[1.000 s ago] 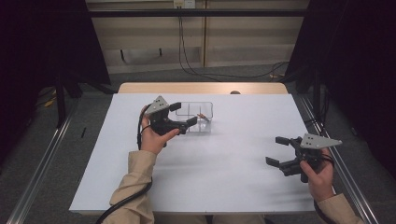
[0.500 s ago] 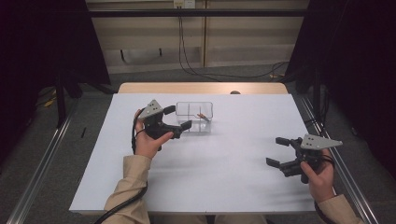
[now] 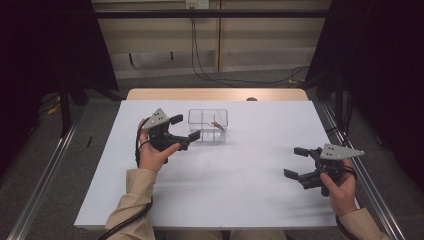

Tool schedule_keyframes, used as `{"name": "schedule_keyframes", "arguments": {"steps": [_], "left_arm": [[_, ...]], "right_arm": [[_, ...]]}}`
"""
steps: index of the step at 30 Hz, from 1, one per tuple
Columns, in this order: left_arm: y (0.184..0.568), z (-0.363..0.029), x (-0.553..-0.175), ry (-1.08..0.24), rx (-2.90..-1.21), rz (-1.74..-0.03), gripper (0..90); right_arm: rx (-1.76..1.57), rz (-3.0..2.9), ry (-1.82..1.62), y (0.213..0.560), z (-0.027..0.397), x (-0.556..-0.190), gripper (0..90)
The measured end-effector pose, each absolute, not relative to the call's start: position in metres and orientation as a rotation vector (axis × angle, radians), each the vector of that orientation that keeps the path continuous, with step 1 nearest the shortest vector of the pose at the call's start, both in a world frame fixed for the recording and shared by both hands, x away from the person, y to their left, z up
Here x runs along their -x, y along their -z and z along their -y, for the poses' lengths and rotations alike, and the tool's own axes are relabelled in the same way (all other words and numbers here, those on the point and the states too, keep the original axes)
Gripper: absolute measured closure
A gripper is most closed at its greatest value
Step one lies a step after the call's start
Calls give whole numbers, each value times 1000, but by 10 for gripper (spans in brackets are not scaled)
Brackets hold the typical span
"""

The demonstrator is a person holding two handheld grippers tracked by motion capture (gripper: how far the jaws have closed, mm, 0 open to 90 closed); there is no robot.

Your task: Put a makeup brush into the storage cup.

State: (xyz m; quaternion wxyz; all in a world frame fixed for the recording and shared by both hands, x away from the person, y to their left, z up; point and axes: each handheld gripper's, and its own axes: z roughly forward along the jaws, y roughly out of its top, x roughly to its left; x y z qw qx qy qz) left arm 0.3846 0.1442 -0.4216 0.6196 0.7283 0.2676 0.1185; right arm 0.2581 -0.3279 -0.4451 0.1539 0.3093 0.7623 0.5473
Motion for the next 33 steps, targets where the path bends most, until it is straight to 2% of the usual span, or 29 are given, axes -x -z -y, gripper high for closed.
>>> {"name": "schedule_keyframes", "arguments": {"steps": [33], "left_arm": [[422, -192, -358, -302, -1664, -603, 1]], "right_arm": [[-903, -2169, -1543, 443, 333, -249, 64]]}}
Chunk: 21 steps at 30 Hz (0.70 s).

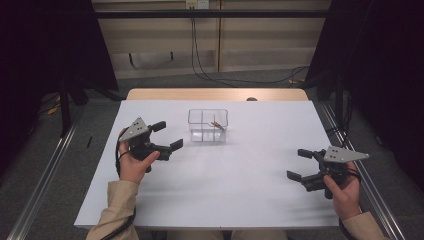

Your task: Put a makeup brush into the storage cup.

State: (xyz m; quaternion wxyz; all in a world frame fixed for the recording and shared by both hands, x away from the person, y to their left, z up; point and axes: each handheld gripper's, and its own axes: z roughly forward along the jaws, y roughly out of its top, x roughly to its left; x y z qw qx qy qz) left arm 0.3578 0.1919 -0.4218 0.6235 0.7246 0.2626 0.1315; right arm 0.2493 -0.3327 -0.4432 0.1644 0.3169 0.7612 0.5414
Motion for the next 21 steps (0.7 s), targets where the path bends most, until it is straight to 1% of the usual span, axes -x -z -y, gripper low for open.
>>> {"name": "schedule_keyframes", "arguments": {"steps": [4, 21], "left_arm": [[423, -195, -353, -301, -1687, -581, 0], [428, -215, -337, -304, -1702, -584, 0]], "right_arm": [[-903, -2172, -1543, 443, 333, -249, 64], [-900, -2171, -1543, 443, 334, -247, 61]]}}
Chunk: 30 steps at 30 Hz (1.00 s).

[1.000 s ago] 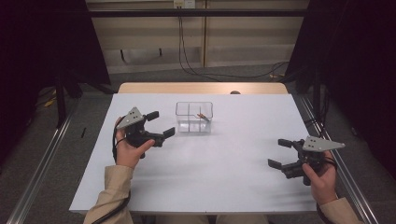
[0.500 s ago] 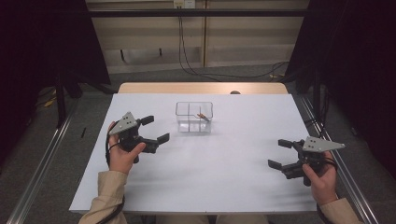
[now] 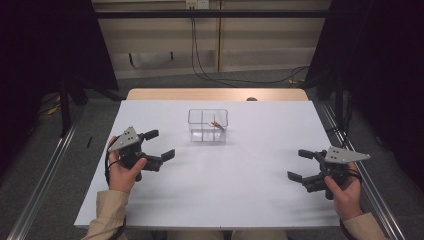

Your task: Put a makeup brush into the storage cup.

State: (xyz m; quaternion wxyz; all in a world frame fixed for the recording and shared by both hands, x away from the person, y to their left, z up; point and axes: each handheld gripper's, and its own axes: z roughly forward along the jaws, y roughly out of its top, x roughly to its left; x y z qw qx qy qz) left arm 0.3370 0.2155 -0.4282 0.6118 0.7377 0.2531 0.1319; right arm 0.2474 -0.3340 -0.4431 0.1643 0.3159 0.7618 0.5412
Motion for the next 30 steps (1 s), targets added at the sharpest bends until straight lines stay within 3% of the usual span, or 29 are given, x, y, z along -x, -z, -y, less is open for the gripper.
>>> {"name": "schedule_keyframes", "arguments": {"steps": [30], "left_arm": [[429, -253, -317, -366, -1684, -626, 1]], "right_arm": [[-889, -2161, -1558, 441, 335, -246, 61]]}}
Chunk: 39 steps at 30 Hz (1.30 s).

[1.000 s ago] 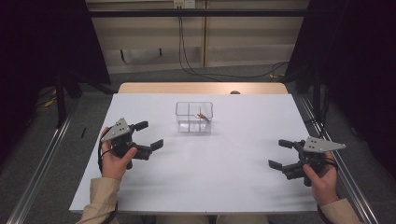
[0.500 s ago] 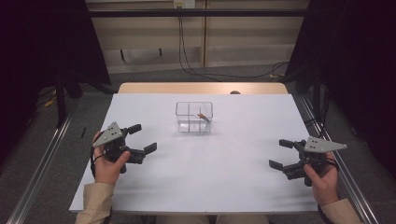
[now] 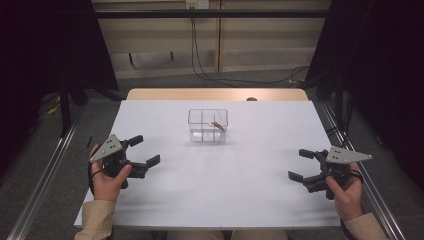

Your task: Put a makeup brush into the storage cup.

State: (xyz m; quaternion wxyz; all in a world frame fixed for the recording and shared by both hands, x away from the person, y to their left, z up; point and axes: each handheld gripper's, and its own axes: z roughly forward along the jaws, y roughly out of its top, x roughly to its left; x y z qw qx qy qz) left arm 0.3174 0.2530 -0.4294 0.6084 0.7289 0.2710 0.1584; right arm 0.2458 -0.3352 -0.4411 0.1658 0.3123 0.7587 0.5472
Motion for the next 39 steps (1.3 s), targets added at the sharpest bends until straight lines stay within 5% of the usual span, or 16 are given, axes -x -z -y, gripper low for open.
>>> {"name": "schedule_keyframes", "arguments": {"steps": [39], "left_arm": [[431, -268, -305, -366, -1688, -640, 6]], "right_arm": [[-893, -2144, -1556, 440, 339, -243, 59]]}}
